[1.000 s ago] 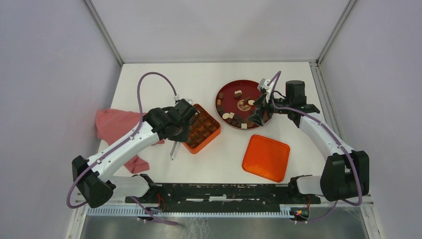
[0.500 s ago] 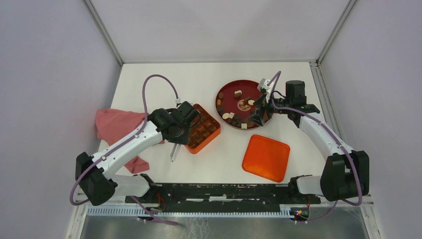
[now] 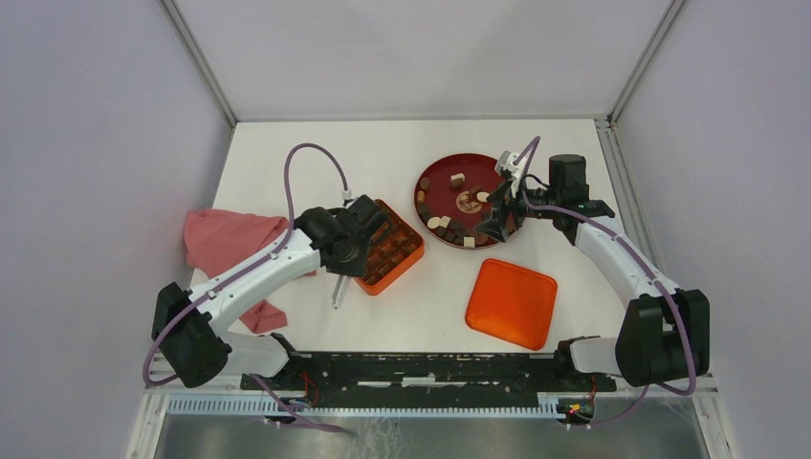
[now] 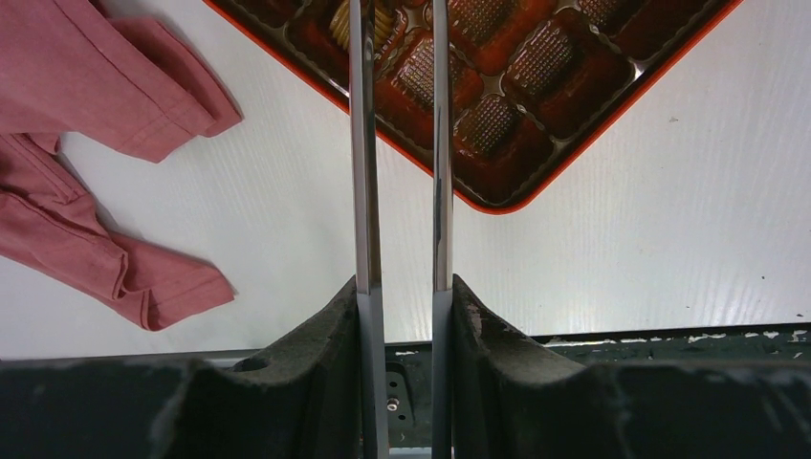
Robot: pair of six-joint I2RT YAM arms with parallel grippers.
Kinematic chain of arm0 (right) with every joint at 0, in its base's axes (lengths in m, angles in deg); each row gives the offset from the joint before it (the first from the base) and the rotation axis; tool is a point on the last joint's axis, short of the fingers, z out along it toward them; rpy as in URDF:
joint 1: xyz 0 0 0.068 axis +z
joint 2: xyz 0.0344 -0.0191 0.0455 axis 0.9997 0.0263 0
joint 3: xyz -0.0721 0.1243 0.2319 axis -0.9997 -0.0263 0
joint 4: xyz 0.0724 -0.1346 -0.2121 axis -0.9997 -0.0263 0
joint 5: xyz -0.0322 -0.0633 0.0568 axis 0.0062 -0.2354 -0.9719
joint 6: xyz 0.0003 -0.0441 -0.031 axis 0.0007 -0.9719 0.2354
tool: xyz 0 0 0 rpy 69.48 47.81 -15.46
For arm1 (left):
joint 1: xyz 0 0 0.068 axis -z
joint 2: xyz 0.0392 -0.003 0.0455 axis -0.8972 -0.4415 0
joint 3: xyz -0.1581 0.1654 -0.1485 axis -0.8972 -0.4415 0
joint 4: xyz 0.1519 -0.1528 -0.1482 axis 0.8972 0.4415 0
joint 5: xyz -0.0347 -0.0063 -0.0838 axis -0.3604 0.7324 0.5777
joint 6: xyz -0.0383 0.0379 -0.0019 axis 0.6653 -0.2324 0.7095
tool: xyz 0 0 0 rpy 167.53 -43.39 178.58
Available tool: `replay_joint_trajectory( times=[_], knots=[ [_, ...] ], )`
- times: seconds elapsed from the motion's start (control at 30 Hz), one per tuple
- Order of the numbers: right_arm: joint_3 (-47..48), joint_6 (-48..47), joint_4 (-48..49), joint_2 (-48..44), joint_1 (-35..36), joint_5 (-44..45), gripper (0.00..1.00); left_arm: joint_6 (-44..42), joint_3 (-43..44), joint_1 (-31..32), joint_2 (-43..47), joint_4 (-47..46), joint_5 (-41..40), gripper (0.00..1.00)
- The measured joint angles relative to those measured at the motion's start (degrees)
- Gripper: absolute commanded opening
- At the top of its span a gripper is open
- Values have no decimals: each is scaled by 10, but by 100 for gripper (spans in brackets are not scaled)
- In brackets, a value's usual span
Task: Pack the chocolate
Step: Place the fake chocolate in the packing box.
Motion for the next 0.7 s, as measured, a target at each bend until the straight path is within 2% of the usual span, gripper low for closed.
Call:
replay_joint_trajectory(
  times=[0.43, 0.57, 0.7],
  knots=[
    [0, 0, 0, 0, 0, 0, 93, 0, -5, 0, -10, -3, 0, 46],
    [0, 0, 0, 0, 0, 0, 93, 0, -5, 0, -10, -3, 0, 47],
    [0, 0, 0, 0, 0, 0, 93, 0, -5, 0, -10, -3, 0, 44]
  ],
)
